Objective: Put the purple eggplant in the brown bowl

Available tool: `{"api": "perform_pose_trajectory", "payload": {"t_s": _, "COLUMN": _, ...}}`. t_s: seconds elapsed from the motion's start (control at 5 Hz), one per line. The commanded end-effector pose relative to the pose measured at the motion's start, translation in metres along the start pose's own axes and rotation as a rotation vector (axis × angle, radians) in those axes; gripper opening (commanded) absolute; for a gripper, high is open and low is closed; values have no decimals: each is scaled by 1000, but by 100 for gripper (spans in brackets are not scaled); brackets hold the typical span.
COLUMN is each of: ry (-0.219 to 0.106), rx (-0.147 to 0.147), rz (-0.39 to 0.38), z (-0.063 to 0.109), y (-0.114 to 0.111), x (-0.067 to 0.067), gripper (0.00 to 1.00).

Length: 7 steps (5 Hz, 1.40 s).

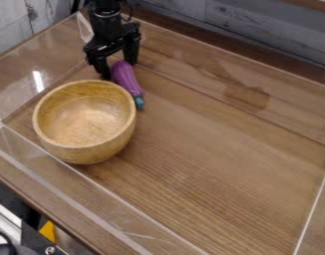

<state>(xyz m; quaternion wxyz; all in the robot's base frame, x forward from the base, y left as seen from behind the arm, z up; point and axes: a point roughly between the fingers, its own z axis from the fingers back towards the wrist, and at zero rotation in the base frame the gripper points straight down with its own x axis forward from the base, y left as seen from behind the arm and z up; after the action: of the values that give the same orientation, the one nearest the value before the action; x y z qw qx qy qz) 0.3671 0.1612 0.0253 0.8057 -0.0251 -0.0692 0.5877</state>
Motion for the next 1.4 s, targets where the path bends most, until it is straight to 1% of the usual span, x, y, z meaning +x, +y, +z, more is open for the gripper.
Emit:
{"api": "perform_pose_trajectory", "payload": {"t_s": 0.0, "ry": -29, "rx": -37, "rz": -41, "z": 12, "y": -21, "x": -13, "gripper": 100}}
{"api": "perform_pose_trajectory", "payload": {"t_s": 0.6, "ry": -28, "rx": -10, "rz": -47, "z": 11, "y": -29, "x": -31, "gripper": 100}}
{"api": "perform_pose_trajectory", "payload": {"t_s": 1.2, "ry": -27, "rx": 14, "rz": -48, "z": 6, "y": -30, "x": -40, "gripper": 100}}
